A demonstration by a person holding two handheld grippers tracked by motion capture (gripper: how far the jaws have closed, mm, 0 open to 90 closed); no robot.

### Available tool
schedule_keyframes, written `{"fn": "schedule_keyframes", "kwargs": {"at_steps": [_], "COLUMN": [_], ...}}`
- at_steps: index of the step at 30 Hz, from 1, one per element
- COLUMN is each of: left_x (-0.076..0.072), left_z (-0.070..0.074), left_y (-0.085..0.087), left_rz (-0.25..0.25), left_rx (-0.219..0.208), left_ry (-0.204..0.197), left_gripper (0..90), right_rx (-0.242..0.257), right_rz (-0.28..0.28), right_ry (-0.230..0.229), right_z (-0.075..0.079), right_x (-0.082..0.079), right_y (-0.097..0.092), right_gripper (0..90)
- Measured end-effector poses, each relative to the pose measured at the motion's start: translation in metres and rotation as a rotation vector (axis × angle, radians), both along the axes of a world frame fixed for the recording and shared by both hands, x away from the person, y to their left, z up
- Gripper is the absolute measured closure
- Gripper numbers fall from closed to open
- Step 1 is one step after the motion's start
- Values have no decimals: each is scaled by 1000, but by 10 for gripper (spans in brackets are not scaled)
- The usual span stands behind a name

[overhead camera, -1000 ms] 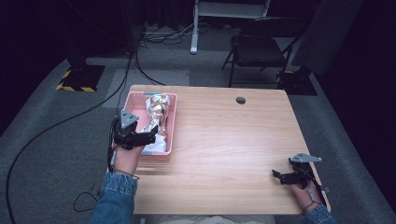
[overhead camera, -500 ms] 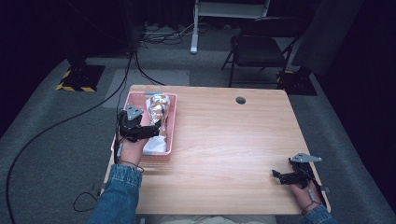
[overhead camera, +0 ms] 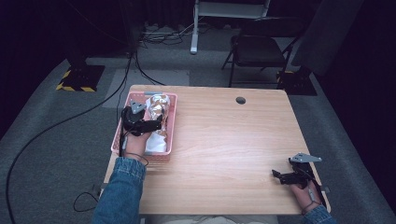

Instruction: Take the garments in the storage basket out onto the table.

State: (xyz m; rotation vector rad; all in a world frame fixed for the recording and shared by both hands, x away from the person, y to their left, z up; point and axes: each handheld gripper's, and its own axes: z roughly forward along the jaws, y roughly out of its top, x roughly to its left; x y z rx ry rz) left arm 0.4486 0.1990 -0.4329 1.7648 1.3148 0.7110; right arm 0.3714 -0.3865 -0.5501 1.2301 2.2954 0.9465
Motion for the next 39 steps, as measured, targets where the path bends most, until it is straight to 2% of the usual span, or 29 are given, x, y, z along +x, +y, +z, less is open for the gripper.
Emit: {"fn": "schedule_keyframes", "kwargs": {"at_steps": [8,10,16,20,22,29,39], "left_x": [16,19,30,36,41,50,59], "left_z": [-11,-14,-25,-32,-36,-49,-58], "left_y": [-3,-3,-1,-1,-1,0,-1], "left_rz": [4,4,-1,-3,-10,-18,-5], "left_rx": [24,43,47,48,50,53,59], "left_ry": [36,59,105,141,184,275,348], "left_gripper": [35,46,60,67,73,88,131], "right_rx": [0,0,0,-1,-1,-1,-1], "right_rz": [-1,-1,-3,-4,-5,-7,-8], "right_ry": [0,-1,-1,-1,-1,-1,-1], "right_z": [0,0,0,0,0,0,0], "right_x": [0,0,0,0,0,0,0], "right_y": [0,0,0,0,0,1,1], "right_gripper": [3,3,3,3,3,3,3]}}
